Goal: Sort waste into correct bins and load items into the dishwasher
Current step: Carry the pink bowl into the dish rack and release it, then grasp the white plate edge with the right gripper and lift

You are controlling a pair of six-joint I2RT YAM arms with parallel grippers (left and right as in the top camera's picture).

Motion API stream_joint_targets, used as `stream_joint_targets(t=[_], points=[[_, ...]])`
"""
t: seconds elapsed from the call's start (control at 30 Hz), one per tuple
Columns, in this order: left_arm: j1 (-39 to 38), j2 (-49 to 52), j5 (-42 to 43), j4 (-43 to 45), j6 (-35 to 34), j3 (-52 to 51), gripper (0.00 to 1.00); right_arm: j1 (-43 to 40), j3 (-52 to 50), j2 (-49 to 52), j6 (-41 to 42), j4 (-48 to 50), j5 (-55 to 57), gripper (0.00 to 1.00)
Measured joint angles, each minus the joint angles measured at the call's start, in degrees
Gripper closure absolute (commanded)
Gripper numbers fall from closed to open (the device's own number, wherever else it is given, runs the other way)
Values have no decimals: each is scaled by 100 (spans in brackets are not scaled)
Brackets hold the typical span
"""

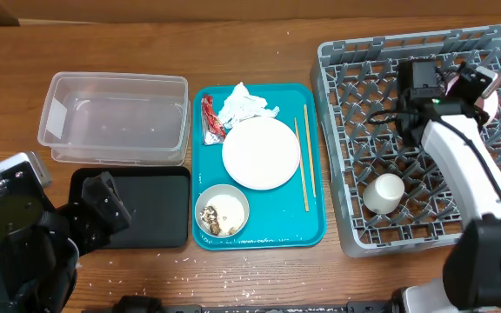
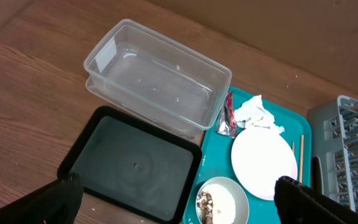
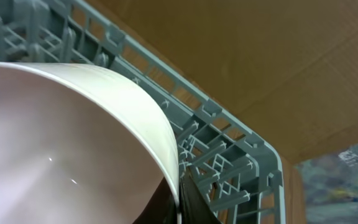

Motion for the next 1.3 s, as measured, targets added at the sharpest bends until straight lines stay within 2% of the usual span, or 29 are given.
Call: stream_joint_targets(t=[0.27, 0.43, 0.47, 0.5, 0.57, 0.63, 0.8, 0.93, 1.03, 1.1, 1.23, 1.3], points=[[0, 0, 0, 0, 0, 0, 0, 37, 0, 560, 0, 33, 260, 96], [0, 0, 0, 2, 0, 0, 0, 389, 0, 575, 9, -186, 334, 96], [0, 0, 0, 2, 0, 0, 0, 483, 0, 581, 2, -269, 337, 89], [0, 0, 0, 2, 0, 0, 0, 601, 0, 601, 28, -372, 332, 52], [0, 0, 0, -2, 0, 0, 0, 721, 0, 619, 44, -481, 278, 35], [0, 0, -2, 0, 0, 0, 0, 828, 0, 625, 44, -584, 256, 25], [0, 0, 0, 0, 0, 0, 0, 994, 131, 612, 50, -883, -9, 23], [0, 0, 0, 0, 0, -2, 0, 1215, 713, 372, 52, -1307, -1003, 26], [0, 0, 0, 0, 0, 0, 0, 1530, 1333, -46, -116, -1453, -2417, 31], [0, 0, 0, 0, 0, 0, 0, 1705, 1556, -271, -258, -1412, -3412, 31], [0, 0, 0, 0, 0, 0, 0, 2046, 1683, -483, -431, -1381, -5508, 34], [0, 0, 0, 0, 0, 0, 0, 2203, 1644, -407, -308, -1379, -6140, 34]])
